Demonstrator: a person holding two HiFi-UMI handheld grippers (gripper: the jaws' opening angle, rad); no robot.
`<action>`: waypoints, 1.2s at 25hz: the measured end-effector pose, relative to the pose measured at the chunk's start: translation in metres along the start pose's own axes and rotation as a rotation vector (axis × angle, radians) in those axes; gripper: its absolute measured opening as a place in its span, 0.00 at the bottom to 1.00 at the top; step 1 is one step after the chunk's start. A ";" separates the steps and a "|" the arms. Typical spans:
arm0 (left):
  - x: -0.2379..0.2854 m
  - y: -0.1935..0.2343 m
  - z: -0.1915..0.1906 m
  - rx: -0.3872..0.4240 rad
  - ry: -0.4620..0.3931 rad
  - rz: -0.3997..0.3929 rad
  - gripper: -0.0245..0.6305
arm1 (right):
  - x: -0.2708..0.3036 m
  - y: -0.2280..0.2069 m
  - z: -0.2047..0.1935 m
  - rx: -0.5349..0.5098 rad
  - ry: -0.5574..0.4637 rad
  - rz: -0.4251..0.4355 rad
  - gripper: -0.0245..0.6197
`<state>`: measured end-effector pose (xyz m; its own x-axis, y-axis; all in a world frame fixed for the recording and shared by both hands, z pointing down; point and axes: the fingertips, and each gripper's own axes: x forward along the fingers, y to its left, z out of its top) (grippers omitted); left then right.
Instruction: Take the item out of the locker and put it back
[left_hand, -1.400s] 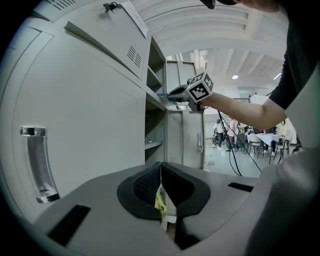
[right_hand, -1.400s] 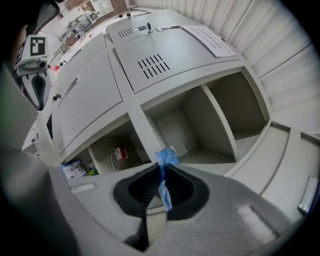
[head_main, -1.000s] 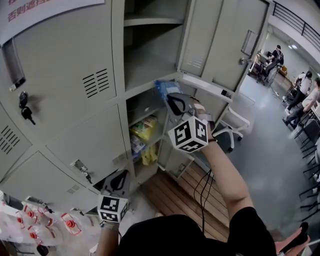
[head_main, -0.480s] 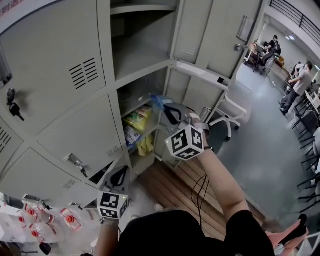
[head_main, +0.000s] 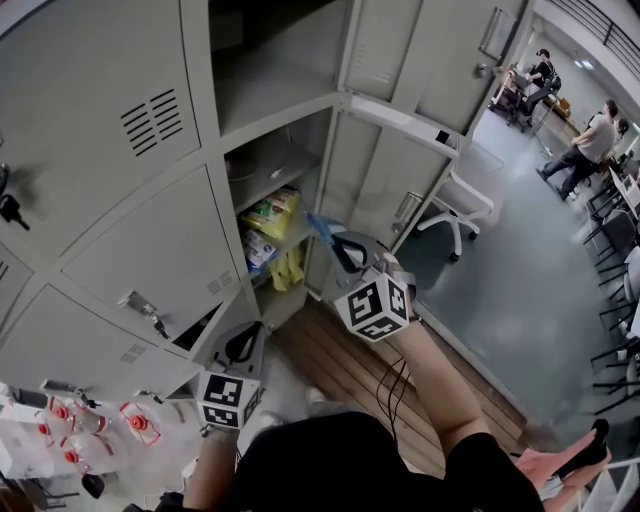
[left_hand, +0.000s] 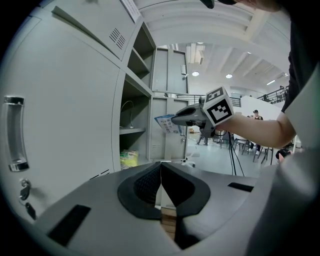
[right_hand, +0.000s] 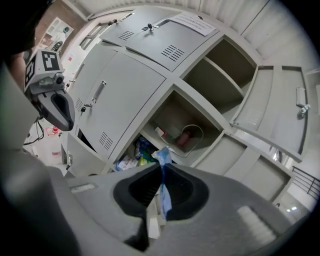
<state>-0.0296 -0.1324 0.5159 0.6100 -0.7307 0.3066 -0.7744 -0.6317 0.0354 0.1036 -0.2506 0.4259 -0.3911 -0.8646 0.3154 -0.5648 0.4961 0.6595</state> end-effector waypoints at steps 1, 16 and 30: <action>0.001 -0.001 -0.001 0.001 0.000 -0.005 0.05 | -0.002 0.004 -0.005 0.019 0.005 0.004 0.07; 0.023 -0.007 -0.005 -0.012 -0.003 -0.049 0.05 | -0.040 0.065 -0.049 0.337 -0.011 0.052 0.07; 0.025 -0.011 -0.011 -0.037 -0.020 -0.075 0.05 | -0.078 0.101 -0.065 0.645 -0.113 0.061 0.06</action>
<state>-0.0076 -0.1406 0.5333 0.6697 -0.6869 0.2823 -0.7317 -0.6753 0.0926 0.1244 -0.1384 0.5125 -0.4902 -0.8371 0.2428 -0.8477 0.5227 0.0904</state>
